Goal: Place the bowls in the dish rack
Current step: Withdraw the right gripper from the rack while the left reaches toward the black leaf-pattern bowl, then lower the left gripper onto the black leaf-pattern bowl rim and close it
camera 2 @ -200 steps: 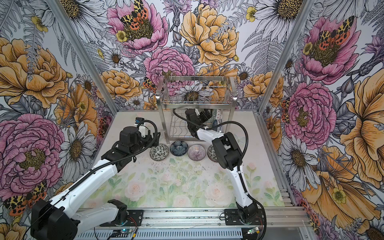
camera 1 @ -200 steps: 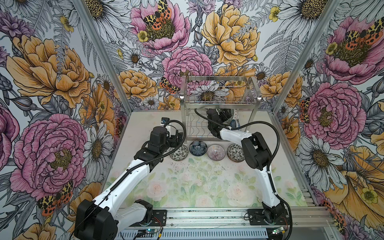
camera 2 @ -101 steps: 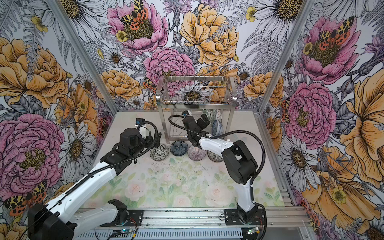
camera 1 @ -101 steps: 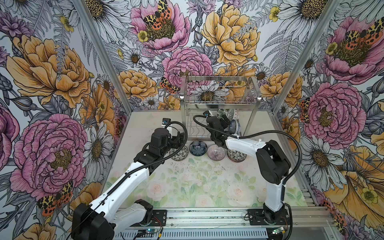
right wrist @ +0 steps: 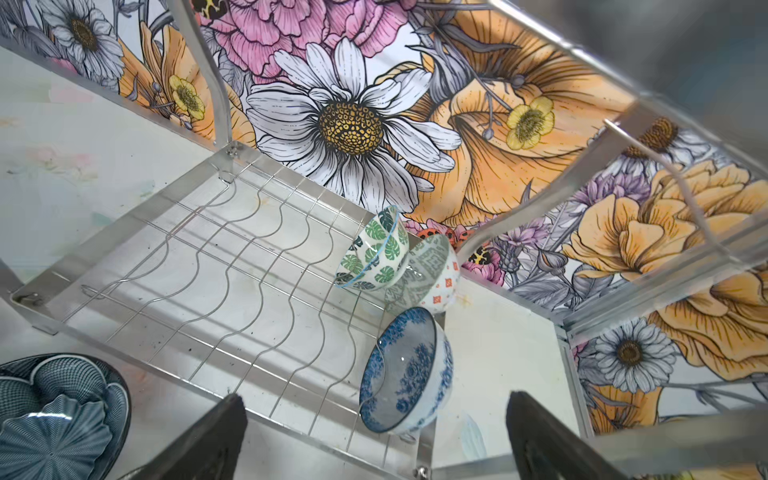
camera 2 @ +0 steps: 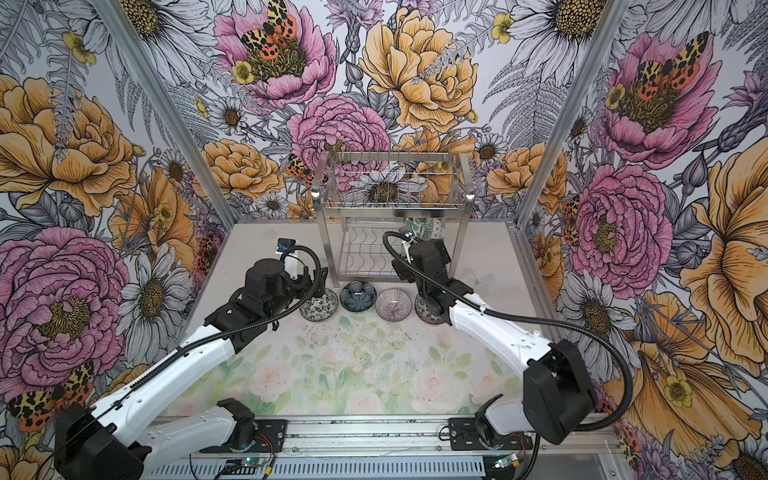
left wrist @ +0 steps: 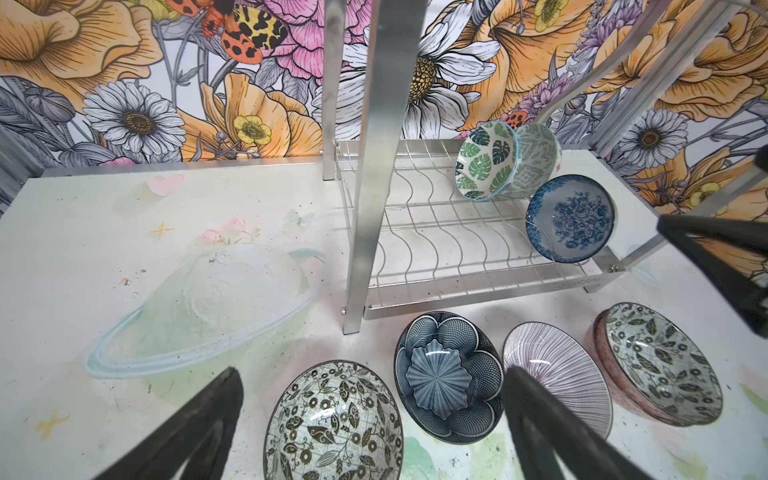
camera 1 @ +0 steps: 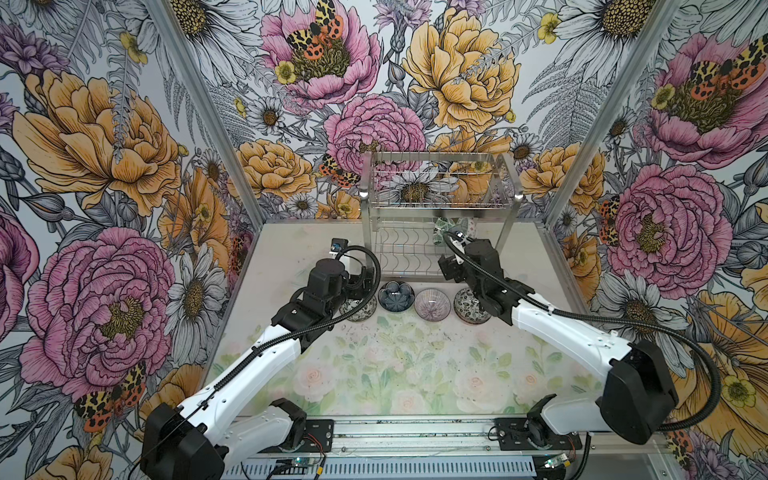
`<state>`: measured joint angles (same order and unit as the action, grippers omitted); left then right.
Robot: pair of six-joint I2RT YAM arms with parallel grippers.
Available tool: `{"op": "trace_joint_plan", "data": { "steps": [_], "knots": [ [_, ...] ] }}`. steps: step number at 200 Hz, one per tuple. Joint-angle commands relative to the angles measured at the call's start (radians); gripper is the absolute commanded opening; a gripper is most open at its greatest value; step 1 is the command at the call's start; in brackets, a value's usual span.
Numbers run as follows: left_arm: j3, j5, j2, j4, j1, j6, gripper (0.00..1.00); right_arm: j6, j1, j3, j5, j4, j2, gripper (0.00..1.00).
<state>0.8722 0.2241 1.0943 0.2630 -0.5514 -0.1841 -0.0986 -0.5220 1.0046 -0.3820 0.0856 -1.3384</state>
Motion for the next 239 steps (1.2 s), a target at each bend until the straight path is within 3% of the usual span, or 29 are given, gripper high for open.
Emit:
{"op": "trace_joint_plan", "data": {
  "steps": [1, 73, 122, 239],
  "knots": [
    [0.034, -0.037, 0.056, -0.011, -0.044, -0.015, 0.99, 0.103, 0.052, -0.027, 0.097, 0.104, 0.089, 1.00],
    [0.173, -0.098, 0.300, -0.032, -0.189, -0.036, 0.99, 0.192, 0.166, 0.014, 0.148, 0.227, 0.158, 1.00],
    [0.285, -0.153, 0.467, -0.044, -0.277, -0.078, 0.99, 0.202, 0.182, 0.040, 0.140, 0.240, 0.141, 0.99],
    [0.534, -0.259, 0.812, 0.008, -0.344, -0.164, 0.95, 0.209, 0.225, 0.054, 0.155, 0.238, 0.151, 0.99]
  ]
}}
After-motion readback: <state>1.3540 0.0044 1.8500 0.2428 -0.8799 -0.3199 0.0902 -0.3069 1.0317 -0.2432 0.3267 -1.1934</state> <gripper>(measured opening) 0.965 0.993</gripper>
